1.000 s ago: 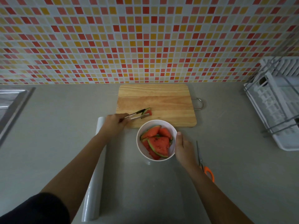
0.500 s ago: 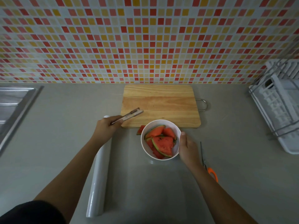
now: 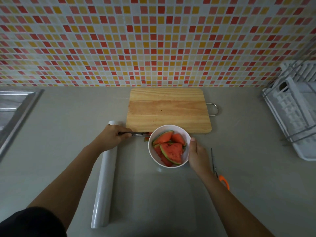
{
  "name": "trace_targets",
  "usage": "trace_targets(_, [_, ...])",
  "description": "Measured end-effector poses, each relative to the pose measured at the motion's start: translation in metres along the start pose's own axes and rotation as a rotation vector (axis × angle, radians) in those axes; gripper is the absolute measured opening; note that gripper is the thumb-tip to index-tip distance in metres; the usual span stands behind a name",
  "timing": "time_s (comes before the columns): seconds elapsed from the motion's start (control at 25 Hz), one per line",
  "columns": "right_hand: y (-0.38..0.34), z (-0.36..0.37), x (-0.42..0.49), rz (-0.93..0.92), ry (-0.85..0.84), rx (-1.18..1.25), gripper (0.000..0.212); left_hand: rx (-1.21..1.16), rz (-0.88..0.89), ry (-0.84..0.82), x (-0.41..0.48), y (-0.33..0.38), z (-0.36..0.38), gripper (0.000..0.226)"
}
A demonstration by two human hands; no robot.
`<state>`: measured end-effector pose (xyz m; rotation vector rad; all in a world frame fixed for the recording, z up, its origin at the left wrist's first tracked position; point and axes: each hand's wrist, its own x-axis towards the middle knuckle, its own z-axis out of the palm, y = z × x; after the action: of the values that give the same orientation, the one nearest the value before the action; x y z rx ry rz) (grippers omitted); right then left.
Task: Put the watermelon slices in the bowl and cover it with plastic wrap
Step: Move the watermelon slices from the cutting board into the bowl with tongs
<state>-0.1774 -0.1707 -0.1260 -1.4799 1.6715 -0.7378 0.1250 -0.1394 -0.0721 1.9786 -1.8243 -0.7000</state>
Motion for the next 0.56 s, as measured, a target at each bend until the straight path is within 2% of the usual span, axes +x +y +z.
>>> trace_targets(0.16, [-0.002, 0.0, 0.001, 0.008, -0.005, -0.004, 0.043, 0.012, -0.016, 0.086, 0.004, 0.0, -0.018, 0.021])
trace_targets(0.32, [-0.002, -0.001, 0.0, 0.02, -0.028, 0.001, 0.043, -0.127, 0.011, 0.159, 0.003, 0.012, -0.035, 0.022])
trace_targets(0.44, [-0.003, -0.002, -0.002, 0.036, -0.034, 0.012, 0.045, -0.119, 0.233, 0.145, -0.011, 0.039, -0.023, 0.02])
trace_targets(0.56, [-0.005, -0.002, -0.003, 0.067, -0.035, 0.006, 0.046, 0.094, 0.556, 0.192, -0.035, 0.058, 0.006, 0.021])
